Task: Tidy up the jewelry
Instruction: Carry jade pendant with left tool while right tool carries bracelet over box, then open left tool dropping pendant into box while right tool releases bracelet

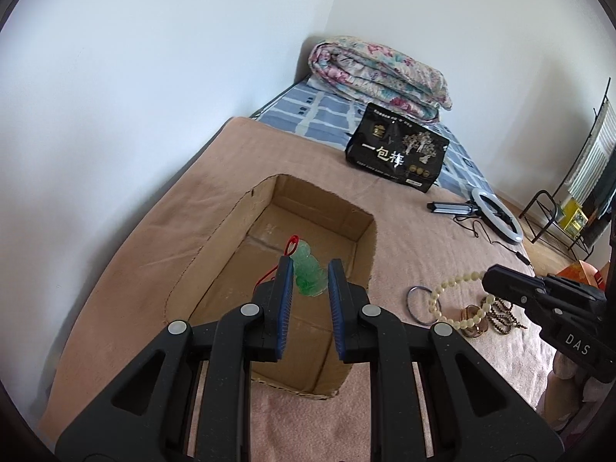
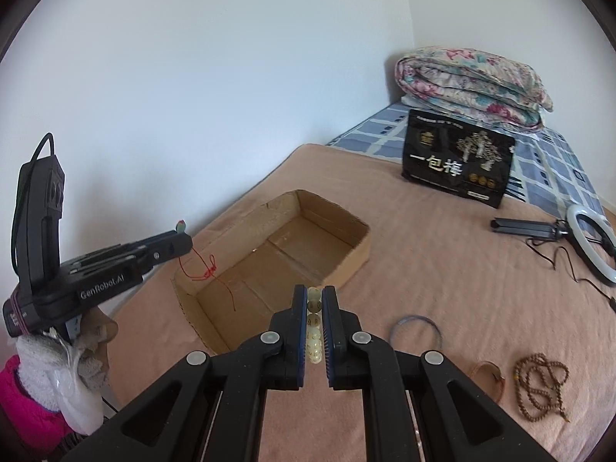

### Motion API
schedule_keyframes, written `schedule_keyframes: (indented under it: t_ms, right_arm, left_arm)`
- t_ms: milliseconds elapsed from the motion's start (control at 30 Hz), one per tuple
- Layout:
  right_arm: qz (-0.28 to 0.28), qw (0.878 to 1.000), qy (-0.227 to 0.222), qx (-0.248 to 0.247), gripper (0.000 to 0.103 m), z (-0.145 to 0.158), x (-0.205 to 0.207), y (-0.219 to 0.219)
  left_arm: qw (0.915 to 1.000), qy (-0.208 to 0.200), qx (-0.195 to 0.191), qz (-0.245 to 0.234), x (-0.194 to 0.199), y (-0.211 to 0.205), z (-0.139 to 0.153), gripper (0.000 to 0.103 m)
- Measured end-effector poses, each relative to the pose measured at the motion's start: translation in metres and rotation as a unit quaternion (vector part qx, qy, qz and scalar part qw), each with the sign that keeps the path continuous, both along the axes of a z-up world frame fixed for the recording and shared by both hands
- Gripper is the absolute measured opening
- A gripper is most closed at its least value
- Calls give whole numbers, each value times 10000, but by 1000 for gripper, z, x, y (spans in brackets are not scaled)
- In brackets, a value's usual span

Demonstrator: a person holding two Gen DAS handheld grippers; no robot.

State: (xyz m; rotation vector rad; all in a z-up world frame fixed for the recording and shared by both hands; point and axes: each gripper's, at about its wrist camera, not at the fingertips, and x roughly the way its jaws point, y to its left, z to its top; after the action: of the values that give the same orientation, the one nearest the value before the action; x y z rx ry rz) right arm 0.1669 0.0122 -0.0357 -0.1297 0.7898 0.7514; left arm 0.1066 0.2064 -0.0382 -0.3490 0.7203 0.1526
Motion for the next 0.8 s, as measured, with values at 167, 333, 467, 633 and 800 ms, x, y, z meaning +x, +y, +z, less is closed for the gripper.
schedule_keyframes:
  t_ms: [167, 333, 467, 633, 800]
  right_arm:
    - [126, 9999, 71, -22, 5, -9, 10, 30]
    - [196, 9997, 88, -134, 5, -19, 18, 55]
    - [203, 9995, 174, -176, 5, -27, 25, 69]
    - [209, 9990, 221, -320, 5, -41, 32, 83]
    - [178, 9986, 340, -375, 5, -52, 40, 89]
  left_arm:
    - [9998, 187, -53, 95, 3, 8, -13, 17]
    - [9992, 340, -118, 166, 4, 15, -24, 17]
    - [9988, 425, -126, 205, 5, 17, -31, 17]
    - [9983, 548, -90, 198, 6, 15, -40, 17]
    - [9976, 657, -104, 209, 9, 16, -46, 17]
